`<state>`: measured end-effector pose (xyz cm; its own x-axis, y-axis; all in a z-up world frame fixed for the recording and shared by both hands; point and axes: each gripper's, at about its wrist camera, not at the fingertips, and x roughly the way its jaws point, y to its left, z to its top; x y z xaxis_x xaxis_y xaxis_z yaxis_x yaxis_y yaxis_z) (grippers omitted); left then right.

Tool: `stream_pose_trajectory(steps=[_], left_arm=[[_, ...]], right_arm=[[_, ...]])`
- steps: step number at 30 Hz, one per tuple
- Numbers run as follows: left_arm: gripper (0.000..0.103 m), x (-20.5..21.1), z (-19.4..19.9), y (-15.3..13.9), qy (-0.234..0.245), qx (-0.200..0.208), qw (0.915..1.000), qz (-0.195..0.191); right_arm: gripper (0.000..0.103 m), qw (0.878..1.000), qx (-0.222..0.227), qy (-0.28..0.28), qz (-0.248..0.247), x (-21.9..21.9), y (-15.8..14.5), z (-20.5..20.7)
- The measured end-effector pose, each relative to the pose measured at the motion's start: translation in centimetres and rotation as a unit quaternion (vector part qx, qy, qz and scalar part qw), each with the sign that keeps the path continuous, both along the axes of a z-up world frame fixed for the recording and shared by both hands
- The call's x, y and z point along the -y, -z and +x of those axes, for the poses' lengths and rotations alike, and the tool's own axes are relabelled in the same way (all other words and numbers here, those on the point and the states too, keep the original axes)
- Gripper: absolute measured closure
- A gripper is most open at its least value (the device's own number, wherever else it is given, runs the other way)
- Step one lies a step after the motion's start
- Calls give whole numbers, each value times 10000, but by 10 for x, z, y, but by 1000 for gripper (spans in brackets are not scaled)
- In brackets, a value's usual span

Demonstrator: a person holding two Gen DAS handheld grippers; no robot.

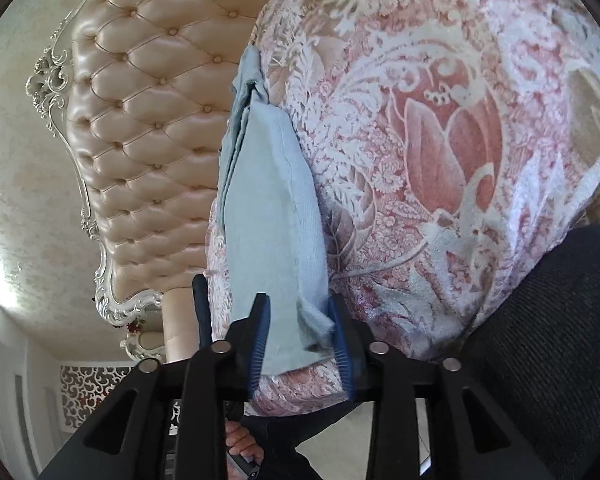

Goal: Fold clothes

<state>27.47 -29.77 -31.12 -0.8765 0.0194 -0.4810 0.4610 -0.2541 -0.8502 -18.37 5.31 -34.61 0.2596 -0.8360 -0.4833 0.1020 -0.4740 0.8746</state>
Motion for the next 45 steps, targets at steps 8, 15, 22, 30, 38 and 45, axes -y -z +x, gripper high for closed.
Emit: stream_pose_trajectory(steps=[8, 15, 22, 30, 38, 45], left_arm=[[70, -5, -6, -4, 170, 103, 9996, -178], [93, -11, -11, -10, 421, 225, 9976, -496], [93, -2, -6, -38, 390, -561, 9969, -403], [93, 82, -76, -96, 407, -632, 9949, -677], [93, 198, -196, -81, 242, -4, 9985, -500], [93, 259, -267, -49, 78, 464, 9978, -460]], right_arm=[[66, 9979, -396, -372, 362, 22, -1, 13], [92, 9959, -671, -504, 327, 20, -13, 18], [92, 9975, -241, -189, -635, 15, -39, 3], [92, 9911, -6, 10, -1332, 61, -75, -47], [93, 9900, -263, 159, -1380, 193, -81, -149], [93, 9887, -534, 79, -1397, 279, -55, -210]])
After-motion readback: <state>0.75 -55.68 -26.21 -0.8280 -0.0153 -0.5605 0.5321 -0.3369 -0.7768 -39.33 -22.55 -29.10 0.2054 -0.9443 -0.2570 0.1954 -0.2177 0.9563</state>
